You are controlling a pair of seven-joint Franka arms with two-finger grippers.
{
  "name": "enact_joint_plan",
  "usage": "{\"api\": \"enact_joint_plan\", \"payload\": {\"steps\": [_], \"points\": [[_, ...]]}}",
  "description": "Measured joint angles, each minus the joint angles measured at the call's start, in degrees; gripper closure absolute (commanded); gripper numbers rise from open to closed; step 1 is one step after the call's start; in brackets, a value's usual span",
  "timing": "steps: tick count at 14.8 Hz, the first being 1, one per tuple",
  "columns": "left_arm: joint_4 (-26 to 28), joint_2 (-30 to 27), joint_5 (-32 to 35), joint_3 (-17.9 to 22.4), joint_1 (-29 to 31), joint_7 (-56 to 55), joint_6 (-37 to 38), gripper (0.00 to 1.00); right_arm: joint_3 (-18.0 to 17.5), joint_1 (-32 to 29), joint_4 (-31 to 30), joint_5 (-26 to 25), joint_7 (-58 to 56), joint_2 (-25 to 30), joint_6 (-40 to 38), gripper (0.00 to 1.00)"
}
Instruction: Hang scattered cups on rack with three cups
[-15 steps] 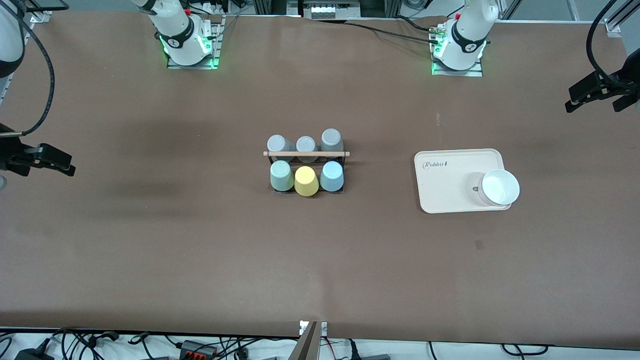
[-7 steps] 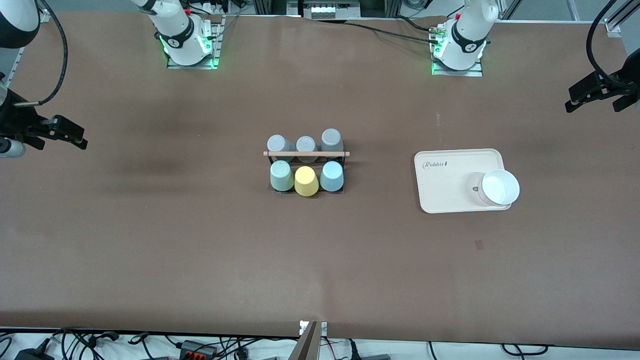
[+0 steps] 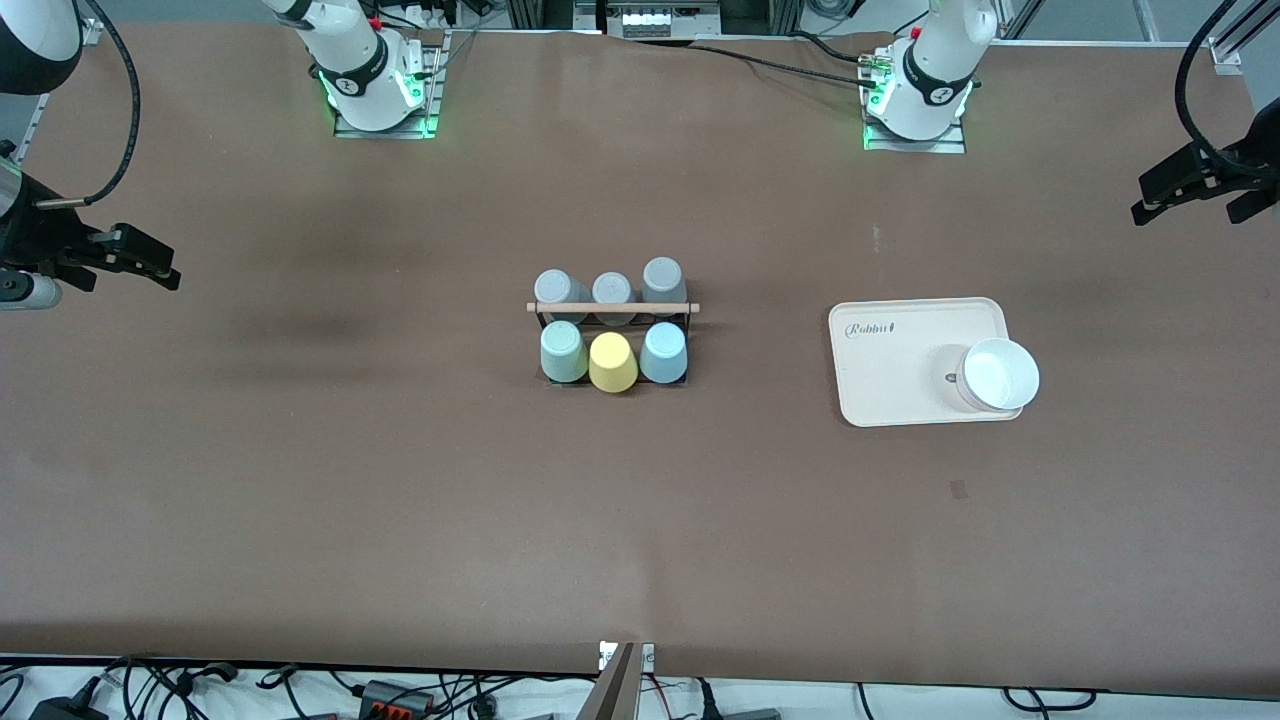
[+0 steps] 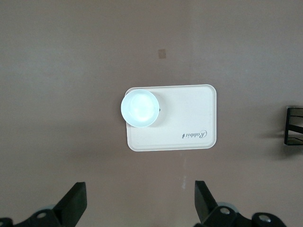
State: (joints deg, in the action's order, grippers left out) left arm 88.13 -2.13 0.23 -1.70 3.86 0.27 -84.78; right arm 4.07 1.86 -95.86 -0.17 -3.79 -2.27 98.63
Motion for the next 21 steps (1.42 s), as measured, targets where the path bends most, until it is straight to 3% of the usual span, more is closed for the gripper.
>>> {"api": "enact_joint_plan", "payload": {"steps": [21], "points": [[-0.3,0.0,-0.9,0.1,0.3,0.0,0.0,0.0,-3.2,-2.5,0.0,0.0,0.0,1.1,-0.1,0.0]]}}
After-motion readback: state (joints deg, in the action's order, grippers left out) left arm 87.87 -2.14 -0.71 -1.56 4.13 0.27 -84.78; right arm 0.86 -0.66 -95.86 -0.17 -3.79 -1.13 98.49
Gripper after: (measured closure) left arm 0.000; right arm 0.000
